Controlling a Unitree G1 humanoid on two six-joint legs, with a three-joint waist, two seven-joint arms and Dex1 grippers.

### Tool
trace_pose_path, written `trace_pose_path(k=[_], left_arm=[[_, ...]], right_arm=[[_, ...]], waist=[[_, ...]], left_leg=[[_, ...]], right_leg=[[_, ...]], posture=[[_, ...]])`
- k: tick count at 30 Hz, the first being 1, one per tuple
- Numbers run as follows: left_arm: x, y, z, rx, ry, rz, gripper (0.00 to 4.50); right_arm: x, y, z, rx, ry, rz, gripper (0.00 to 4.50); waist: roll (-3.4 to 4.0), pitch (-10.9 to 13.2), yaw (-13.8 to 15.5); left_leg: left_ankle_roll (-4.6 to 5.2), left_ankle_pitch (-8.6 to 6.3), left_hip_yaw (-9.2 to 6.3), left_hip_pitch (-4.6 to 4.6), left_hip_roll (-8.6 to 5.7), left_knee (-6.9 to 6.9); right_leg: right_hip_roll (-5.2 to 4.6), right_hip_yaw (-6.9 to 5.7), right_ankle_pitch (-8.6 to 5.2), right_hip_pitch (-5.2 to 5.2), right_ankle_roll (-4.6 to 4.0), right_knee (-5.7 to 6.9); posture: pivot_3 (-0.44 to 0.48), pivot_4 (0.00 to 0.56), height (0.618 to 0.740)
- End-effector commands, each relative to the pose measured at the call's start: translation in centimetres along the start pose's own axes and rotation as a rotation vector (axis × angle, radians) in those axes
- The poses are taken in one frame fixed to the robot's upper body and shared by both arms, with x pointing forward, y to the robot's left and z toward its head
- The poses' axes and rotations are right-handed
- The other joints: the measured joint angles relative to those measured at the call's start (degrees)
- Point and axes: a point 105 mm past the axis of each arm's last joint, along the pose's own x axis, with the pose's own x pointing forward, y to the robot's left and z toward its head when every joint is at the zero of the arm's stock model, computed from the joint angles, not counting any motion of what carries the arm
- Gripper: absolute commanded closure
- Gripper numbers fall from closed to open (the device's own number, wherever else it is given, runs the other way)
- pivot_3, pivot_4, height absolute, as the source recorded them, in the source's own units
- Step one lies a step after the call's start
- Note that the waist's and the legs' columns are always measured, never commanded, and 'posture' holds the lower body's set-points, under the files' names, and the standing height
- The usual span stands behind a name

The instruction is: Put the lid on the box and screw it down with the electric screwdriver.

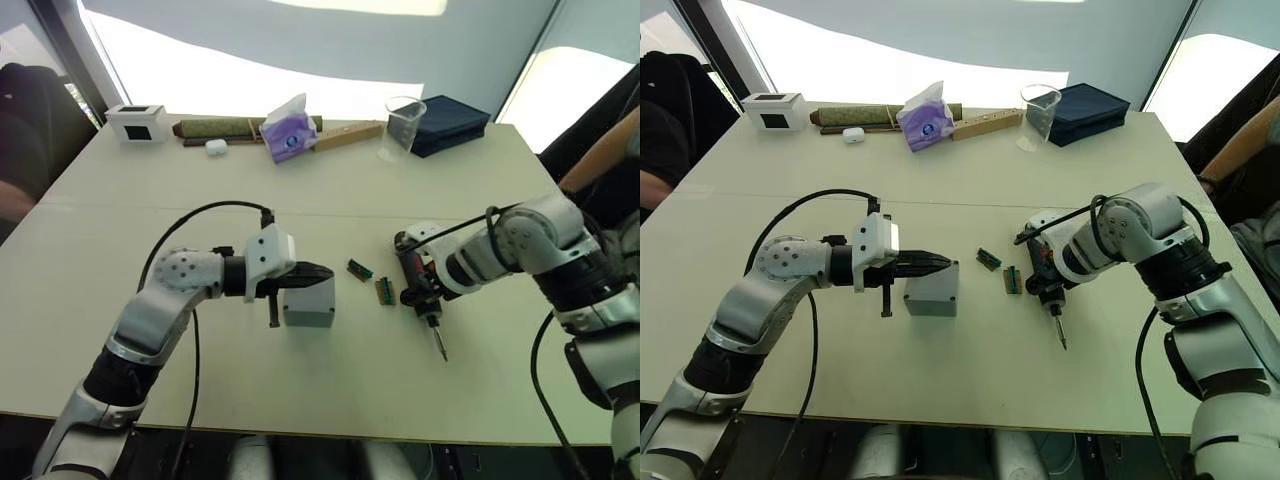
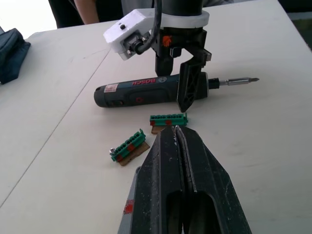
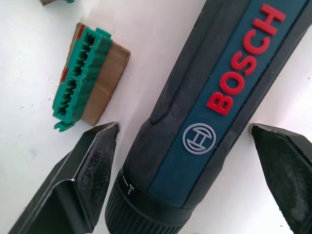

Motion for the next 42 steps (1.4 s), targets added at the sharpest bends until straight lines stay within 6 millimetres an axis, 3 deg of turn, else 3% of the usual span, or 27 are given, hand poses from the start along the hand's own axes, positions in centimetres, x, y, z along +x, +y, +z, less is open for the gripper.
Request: trace_pose_path(k=[1,4,5,9,14,19,25,34,42], left_arm=[[0.1,0.3,0.8,0.048,-0.019,0.015,4.50],[0.0,0.5,0.7,0.054,-0.014,0.027,4.50],[-0.1,0.6,0.8,0.055,-0.011,0.033,4.50],[-0.8,0.7,0.6,0.060,0.008,0.042,4.50],[-1.7,1.4,0.4,0.076,0.045,0.065,4.50],[-2.1,1.9,0.5,0.068,0.056,0.076,4.50],[-2.9,1.3,-0.3,0.022,0.083,0.041,4.50],[-3.2,-0.3,-2.1,-0.079,0.113,0.011,4.50],[-2.4,-0.8,-4.1,-0.138,0.146,0.022,4.50]], right_arm=[[1.2,0.3,-1.3,-0.011,0.039,-0.025,1.57],[1.3,0.1,-1.5,0.002,0.026,-0.035,2.58],[1.2,0.0,-1.4,0.010,0.018,-0.040,2.63],[0.3,-0.7,0.1,0.058,-0.042,-0.055,2.63],[-3.1,-0.9,3.6,0.044,-0.213,-0.065,2.64],[-6.3,0.8,6.7,-0.018,-0.525,-0.040,2.64],[-9.0,4.9,9.3,-0.086,-1.029,0.088,2.64],[-12.5,8.0,9.3,-0.124,-1.525,0.219,2.64],[-12.1,10.7,8.3,-0.127,-1.623,0.307,2.64]], waist=[[-0.06,-0.06,0.03],[-0.15,-0.14,0.13],[-0.22,-0.18,0.17],[-0.23,-0.19,0.15],[-0.09,-0.09,0.20],[0.11,0.04,0.52],[0.11,0.04,0.45],[0.20,0.12,0.51],[0.21,0.12,0.44]], left_leg=[[0.00,0.00,-0.01,0.00,0.00,0.00],[0.00,0.00,-0.02,0.00,0.01,-0.01],[0.00,0.00,-0.02,0.00,0.01,-0.01],[0.00,0.00,-0.01,0.01,0.01,0.00],[0.00,0.00,0.01,-0.05,0.01,-0.01],[0.00,0.00,0.04,-0.28,0.00,-0.19],[0.00,0.00,0.04,-0.35,0.00,-0.27],[-0.02,0.01,0.03,-0.27,-0.02,-0.20],[-0.11,0.06,0.02,-0.11,-0.01,-0.14]], right_leg=[[0.00,-0.01,0.00,0.01,0.00,0.00],[0.01,-0.03,0.00,0.02,0.00,0.00],[0.00,-0.03,0.00,0.02,0.00,0.00],[-0.01,-0.03,0.00,0.03,0.00,0.00],[-0.01,-0.02,0.01,-0.07,-0.01,0.01],[-0.01,0.00,-0.01,-0.37,-0.01,0.00],[0.01,0.01,-0.01,-0.44,-0.01,-0.04],[0.00,-0.03,-0.02,-0.31,0.01,-0.05],[0.01,-0.04,-0.01,-0.17,0.01,0.02]], posture=[[0.000,0.150,0.721],[0.000,0.150,0.721],[0.000,0.150,0.721],[0.000,0.150,0.721],[0.000,0.150,0.721],[0.000,0.150,0.721],[0.000,0.150,0.721],[0.000,0.150,0.721],[0.000,0.150,0.721]])
